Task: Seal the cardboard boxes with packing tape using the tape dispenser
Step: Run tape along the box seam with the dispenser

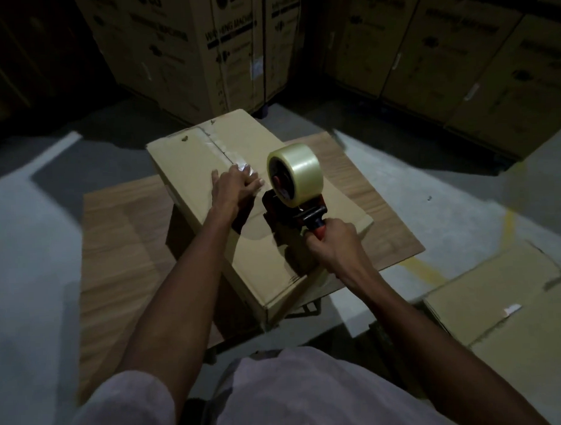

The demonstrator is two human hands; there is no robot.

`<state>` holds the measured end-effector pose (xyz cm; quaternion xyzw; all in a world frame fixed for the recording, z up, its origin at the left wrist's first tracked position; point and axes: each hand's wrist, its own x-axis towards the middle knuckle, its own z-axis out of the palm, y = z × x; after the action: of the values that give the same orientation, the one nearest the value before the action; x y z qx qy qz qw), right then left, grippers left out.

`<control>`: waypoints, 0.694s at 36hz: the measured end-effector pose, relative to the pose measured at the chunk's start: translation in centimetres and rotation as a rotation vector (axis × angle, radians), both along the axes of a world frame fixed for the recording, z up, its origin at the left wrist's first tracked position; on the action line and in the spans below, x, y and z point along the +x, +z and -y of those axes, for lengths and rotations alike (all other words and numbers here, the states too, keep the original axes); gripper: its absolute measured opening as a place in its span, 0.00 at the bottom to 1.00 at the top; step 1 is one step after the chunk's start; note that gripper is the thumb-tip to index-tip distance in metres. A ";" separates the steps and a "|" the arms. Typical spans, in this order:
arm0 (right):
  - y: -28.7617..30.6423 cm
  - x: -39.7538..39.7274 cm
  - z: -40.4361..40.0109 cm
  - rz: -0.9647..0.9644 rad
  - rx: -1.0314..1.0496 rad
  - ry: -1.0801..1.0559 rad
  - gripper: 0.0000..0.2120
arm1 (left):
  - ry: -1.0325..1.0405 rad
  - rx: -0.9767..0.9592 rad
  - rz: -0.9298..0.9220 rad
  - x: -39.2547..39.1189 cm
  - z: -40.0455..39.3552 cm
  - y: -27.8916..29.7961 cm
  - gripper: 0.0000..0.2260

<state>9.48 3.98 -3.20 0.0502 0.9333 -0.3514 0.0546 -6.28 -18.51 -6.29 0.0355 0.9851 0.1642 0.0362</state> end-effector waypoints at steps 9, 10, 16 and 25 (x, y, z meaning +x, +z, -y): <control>0.6 -3.3 2.2 -0.047 0.068 -0.010 0.13 | -0.022 0.048 -0.050 -3.8 1.9 1.0 0.20; 0.6 -3.3 2.2 -0.043 0.067 -0.021 0.13 | -0.018 0.060 -0.062 -3.9 1.9 1.1 0.20; 0.8 -2.8 2.6 -0.058 0.094 -0.028 0.14 | -0.018 0.065 -0.131 -3.8 2.0 0.8 0.19; 0.0 -0.9 0.5 -0.018 0.135 -0.048 0.13 | -0.054 -0.022 -0.160 -3.6 1.7 0.7 0.20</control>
<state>8.59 3.47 -3.16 0.0731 0.9539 -0.2890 0.0344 -9.90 -20.26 -5.62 0.0748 0.9853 0.1489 -0.0380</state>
